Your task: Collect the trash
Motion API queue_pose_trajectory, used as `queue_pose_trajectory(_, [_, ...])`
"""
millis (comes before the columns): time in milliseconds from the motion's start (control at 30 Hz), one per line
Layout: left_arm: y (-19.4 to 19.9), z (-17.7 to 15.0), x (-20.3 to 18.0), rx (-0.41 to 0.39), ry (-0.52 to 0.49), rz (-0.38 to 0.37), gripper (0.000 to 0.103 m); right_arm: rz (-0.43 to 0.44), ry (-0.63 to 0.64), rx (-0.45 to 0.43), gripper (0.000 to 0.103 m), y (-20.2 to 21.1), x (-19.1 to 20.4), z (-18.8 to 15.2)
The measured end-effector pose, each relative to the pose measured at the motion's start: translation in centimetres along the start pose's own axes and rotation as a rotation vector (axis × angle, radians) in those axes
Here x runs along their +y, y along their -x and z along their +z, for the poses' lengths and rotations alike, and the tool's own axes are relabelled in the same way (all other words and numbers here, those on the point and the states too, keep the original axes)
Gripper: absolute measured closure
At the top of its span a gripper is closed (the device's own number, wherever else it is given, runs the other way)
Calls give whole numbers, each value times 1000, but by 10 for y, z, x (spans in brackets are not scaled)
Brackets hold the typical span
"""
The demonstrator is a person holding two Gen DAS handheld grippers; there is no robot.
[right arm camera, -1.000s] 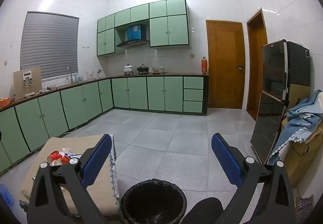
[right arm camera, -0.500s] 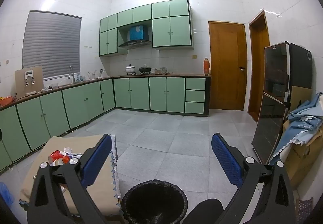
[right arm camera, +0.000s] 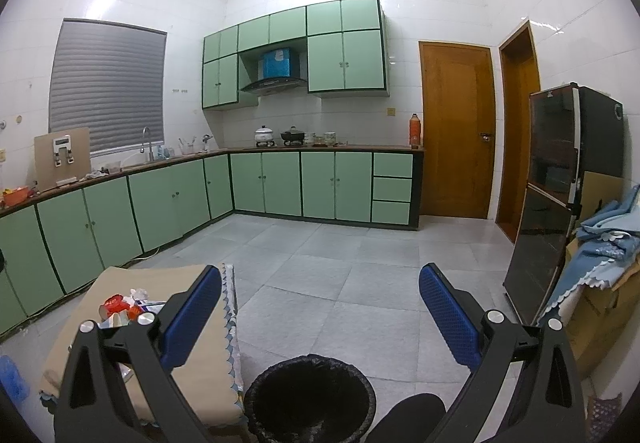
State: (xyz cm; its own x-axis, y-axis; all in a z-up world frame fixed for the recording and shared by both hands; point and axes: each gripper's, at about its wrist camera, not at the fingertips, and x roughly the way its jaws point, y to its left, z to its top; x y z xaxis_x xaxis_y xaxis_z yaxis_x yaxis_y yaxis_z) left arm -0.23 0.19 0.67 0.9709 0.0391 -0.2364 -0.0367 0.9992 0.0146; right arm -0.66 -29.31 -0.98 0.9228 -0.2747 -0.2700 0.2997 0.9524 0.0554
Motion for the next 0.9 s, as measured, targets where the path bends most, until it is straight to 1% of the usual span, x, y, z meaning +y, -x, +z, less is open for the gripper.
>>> queue_pose_trajectory(200, [1, 2, 1, 1, 2, 2, 6, 1, -1, 0, 6, -1, -3, 0])
queue_pose_trajectory(267, [-1, -1, 0, 0, 0, 0, 6, -1, 1, -1, 6, -1, 0, 0])
queue_pose_trajectory(600, [-2, -3, 0, 2, 1, 2, 6, 0, 2, 0, 6, 0, -11, 3])
queue_pose_trajectory(633, [-2, -4, 0, 2, 1, 3, 6, 0, 4, 0, 6, -2, 1, 0])
queue_pose_trajectory(900, [-3, -5, 1, 4, 1, 6, 6, 3, 4, -1, 6, -3, 0, -1])
